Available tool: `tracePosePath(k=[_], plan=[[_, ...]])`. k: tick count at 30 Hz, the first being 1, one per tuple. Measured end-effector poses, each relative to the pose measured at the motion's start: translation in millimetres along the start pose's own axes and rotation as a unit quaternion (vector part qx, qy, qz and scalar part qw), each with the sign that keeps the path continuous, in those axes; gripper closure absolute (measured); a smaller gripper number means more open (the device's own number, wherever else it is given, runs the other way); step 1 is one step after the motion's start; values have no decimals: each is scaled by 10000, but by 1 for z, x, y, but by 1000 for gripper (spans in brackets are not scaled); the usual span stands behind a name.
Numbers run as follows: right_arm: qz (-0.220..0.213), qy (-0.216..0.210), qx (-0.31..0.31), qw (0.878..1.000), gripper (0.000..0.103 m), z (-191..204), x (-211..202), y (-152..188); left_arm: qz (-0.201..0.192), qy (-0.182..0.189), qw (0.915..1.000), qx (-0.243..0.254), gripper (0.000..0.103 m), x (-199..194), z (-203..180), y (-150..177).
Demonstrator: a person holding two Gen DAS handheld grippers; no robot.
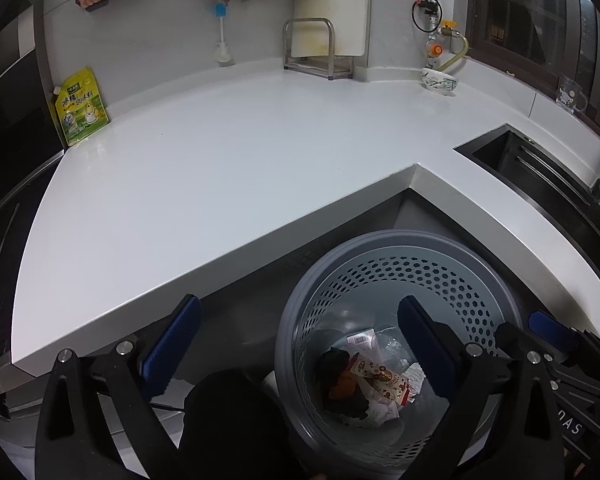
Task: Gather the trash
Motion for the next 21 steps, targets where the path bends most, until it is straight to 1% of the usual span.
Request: tracePosePath(k=[21], plan=[[-16,79,-114,9999,44,5,-1,1,106,-25,9999,-58,6,5,2,3]])
Point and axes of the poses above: each gripper's, at about its wrist camera, not at the fingertips, and x roughly the way its jaws point, z to its left, y to its underside, the point moved 10 cm from there along x, roughly the way its jaws point, and after that the axes turned 4 degrees about z, right-handed, at the moved point
